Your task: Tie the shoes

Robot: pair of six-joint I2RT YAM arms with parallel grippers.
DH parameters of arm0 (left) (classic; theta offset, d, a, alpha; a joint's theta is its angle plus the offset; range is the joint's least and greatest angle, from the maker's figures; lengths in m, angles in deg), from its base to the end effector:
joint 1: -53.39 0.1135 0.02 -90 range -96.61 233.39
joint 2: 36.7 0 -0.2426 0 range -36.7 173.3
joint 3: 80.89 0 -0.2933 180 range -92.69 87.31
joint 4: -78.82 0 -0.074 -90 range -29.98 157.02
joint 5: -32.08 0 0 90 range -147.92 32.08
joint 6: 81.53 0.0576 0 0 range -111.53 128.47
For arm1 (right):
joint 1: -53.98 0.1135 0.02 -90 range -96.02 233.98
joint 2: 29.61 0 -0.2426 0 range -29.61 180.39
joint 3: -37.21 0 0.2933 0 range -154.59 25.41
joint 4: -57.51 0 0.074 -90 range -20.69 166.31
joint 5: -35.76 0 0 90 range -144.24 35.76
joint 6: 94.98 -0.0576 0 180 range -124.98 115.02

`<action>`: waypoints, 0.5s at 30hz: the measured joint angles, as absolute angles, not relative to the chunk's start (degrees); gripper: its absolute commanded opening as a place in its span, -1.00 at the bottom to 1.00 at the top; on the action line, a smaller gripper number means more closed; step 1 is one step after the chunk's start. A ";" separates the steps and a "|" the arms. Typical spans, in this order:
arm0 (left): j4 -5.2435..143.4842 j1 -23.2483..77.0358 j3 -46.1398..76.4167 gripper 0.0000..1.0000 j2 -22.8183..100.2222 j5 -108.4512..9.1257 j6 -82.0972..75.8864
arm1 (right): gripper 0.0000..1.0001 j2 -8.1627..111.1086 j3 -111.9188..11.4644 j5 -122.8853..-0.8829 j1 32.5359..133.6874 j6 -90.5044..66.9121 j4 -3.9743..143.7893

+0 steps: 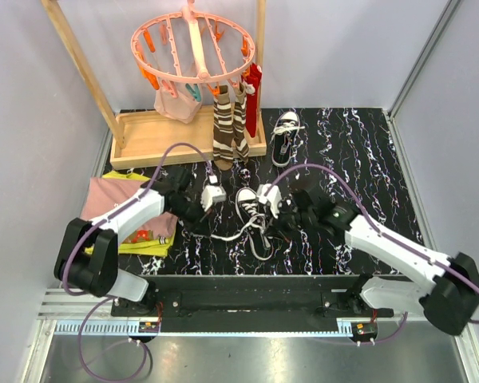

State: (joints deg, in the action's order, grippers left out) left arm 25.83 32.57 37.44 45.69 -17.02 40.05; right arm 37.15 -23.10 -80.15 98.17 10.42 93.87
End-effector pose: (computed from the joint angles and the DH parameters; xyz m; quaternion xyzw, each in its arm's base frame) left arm 0.2625 -0.1402 0.1374 0.4539 0.8104 -0.3319 0.1646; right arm 0.2033 0.2327 0.2180 -0.5216 0.7304 0.2960 0.3268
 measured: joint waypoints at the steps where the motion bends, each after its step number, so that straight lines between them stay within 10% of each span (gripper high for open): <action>1: 25.81 31.13 38.12 -0.87 44.96 -17.11 39.92 | -1.00 35.30 -21.95 -79.85 98.19 10.72 93.96; 15: 29.13 25.23 37.27 -0.13 46.60 -17.54 40.35 | -1.00 26.49 -9.14 -72.79 98.17 18.24 85.54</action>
